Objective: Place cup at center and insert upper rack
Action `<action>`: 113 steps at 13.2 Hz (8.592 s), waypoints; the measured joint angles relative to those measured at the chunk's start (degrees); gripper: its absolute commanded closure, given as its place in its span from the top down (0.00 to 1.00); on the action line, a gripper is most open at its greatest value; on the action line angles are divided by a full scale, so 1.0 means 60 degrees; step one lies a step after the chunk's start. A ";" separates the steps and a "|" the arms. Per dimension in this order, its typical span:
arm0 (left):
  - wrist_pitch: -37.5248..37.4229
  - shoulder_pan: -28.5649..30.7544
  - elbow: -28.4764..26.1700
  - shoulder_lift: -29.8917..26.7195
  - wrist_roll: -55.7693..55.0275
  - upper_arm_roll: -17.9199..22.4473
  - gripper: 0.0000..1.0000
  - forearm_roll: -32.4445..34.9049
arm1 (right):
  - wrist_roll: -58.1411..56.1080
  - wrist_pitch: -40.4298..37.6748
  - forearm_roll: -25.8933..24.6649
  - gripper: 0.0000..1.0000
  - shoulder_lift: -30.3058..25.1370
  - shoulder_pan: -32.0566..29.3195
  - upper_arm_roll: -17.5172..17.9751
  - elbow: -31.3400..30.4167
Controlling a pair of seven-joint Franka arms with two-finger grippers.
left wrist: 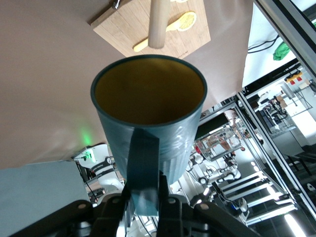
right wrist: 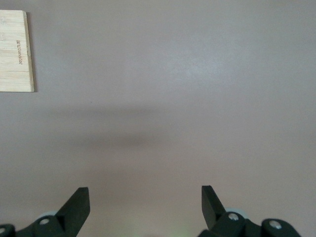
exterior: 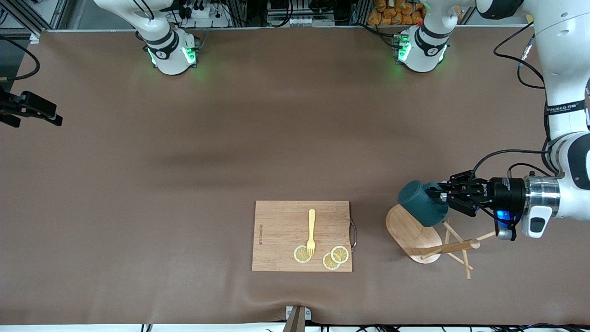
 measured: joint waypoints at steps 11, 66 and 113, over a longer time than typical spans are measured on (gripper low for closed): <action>-0.0140 0.0470 0.0000 0.0350 0.0370 -0.0010 0.00 -0.0551 | 0.0003 0.0000 0.0000 1.00 0.0000 0.0000 0.0002 0.0000; 0.0721 0.0972 0.0277 0.1355 0.1295 -0.0047 1.00 -0.1742 | 0.0006 0.0009 0.0000 1.00 0.0000 0.0023 0.0046 0.0000; 0.2200 -0.0297 -0.3321 -0.6210 0.4043 -0.1844 1.00 1.2033 | 0.0006 -0.0237 -0.0088 1.00 -0.0004 0.0026 0.0050 0.0006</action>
